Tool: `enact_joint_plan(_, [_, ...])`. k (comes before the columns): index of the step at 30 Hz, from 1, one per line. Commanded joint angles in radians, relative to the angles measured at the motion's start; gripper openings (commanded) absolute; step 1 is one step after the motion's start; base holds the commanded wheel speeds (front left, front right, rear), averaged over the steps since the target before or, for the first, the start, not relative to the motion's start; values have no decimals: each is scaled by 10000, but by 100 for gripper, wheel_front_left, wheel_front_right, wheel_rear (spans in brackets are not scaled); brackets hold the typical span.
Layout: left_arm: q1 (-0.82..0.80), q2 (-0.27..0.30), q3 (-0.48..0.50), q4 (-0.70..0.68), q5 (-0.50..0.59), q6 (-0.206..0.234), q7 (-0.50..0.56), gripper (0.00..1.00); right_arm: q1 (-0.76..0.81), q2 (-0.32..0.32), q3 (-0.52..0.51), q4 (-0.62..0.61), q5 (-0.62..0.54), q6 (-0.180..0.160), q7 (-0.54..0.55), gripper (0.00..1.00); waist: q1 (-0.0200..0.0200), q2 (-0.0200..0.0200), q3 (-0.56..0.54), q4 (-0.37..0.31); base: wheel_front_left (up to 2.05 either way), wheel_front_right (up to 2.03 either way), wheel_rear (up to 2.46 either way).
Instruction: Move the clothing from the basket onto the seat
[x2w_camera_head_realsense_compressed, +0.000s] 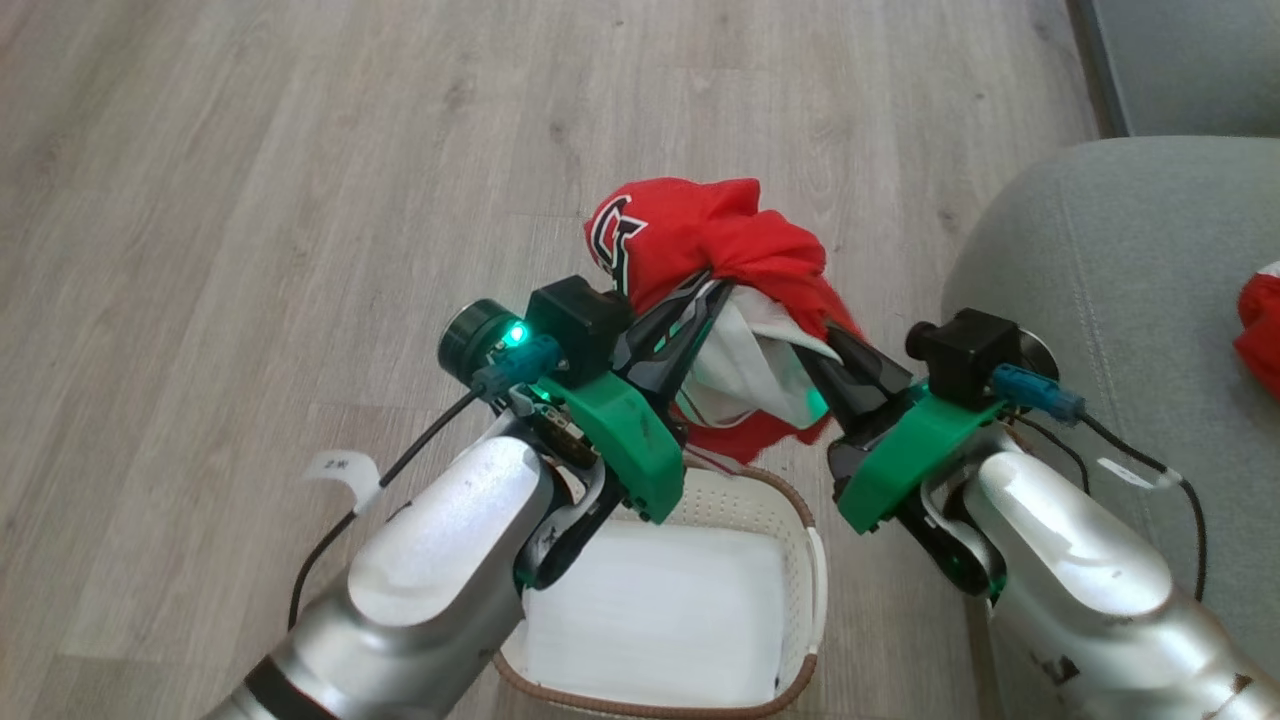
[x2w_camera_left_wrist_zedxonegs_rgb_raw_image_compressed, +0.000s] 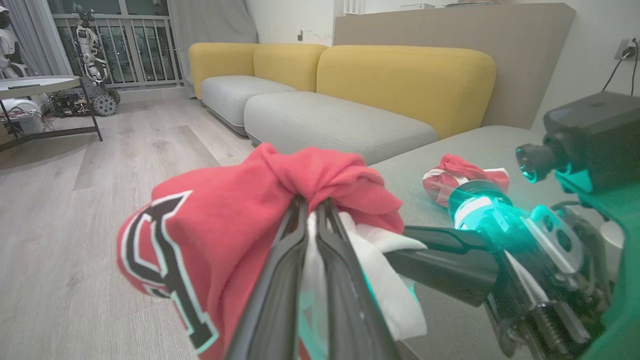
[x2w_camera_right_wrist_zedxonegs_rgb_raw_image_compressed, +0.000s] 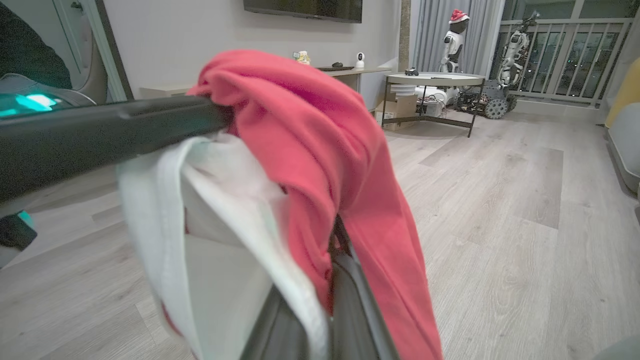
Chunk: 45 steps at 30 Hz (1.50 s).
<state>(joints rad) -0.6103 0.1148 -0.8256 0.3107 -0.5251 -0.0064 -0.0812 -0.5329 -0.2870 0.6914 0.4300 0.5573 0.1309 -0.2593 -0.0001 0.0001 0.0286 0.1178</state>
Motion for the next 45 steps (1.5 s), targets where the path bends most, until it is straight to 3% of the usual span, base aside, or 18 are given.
enact_joint_plan(1, [-471, 183, 406, -306, -6, 119, -82, 0, 66, -56, -165, -404, 49, -2, -24, 0, 1, -1, 6, -83, 0, 0, 0])
enact_joint_plan(9, [-156, 309, 348, -494, -28, 309, -128, 0, 352, -179, -1142, -951, -85, -2, -24, 0, 1, -1, -9, -311, 0, 0, 0])
enact_joint_plan(10, [-85, 313, 323, -512, -9, 368, -138, 10, 398, -203, -1300, -1012, -93, -2, -24, 0, 1, -1, -20, -350, 0, 0, 0])
enact_joint_plan(11, [2, 297, 277, -530, -10, 404, -131, 35, 438, -218, -1470, -1066, -91, -2, -24, 0, 1, -1, -32, -400, 0, 0, 0])
enact_joint_plan(12, [2, 297, 277, -530, -10, 404, -131, 35, 438, -218, -1470, -1066, -91, -2, -24, 0, 1, -1, -32, -400, 0, 0, 0])
enact_joint_plan(13, [90, 274, 235, -560, -18, 436, -138, 84, 482, -237, -1642, -1112, -90, -2, -24, 0, 1, -1, -44, -447, 0, 0, 0])
enact_joint_plan(14, [170, 263, 205, -592, -8, 490, -158, 100, 527, -251, -1797, -1160, -99, -2, -24, 0, 1, -1, -53, -510, 0, 0, 0])
enact_joint_plan(23, [633, 275, -51, -897, 30, 661, -280, 100, 738, -634, -2972, -1703, -212, -2, -24, 0, 1, -1, -37, -1256, 0, 0, 0])
enact_joint_plan(34, [499, 229, -209, -719, 330, 824, -706, 100, 919, -1424, -3774, -2664, -271, -2, -24, 0, 1, -1, 312, -3329, 0, 0, 0])
enact_joint_plan(45, [178, 48, -354, -141, 401, 698, -1033, 100, 1569, -1826, -4798, -3109, -113, -2, -24, 0, 1, -1, 527, -4760, 0, 0, 0])
